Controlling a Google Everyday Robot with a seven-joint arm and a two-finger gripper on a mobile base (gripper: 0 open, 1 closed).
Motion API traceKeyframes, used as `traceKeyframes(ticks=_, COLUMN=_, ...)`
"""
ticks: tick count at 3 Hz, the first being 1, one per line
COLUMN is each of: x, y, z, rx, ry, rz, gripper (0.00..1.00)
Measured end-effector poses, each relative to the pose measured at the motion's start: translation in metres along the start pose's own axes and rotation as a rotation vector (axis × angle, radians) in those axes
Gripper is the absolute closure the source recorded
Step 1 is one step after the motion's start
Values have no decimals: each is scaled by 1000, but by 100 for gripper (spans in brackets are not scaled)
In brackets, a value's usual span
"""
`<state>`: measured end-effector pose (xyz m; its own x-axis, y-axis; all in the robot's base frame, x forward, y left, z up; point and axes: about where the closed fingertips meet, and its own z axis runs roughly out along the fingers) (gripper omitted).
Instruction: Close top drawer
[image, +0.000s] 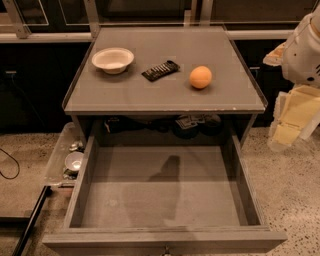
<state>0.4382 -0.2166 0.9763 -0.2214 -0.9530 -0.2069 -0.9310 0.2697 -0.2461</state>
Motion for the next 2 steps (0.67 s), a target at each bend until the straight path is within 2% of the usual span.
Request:
traceKeyframes(ticks=1, x=0, y=0, z=0, rx=0, ry=0, rz=0, gripper=0)
traceKeyframes(ticks=2, x=-2, y=11, z=5, rx=-4, ry=-8, rz=2, gripper=0)
